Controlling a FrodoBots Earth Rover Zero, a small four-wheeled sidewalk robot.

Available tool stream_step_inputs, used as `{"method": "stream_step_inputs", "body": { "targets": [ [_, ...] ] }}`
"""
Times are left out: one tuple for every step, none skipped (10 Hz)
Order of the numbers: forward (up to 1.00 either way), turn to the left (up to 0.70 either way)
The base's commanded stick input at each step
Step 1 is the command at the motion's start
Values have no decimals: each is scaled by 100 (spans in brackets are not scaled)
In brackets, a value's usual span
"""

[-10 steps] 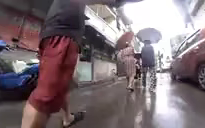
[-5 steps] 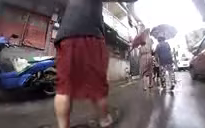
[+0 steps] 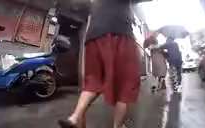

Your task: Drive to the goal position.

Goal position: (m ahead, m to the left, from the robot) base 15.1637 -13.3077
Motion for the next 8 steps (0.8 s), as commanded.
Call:
{"method": "stream_step_inputs", "body": {
  "targets": [
    [0,0],
    [0,0],
    [0,0],
    [0,0],
    [0,0],
    [0,0],
    [0,0],
    [0,0]
  ]
}}
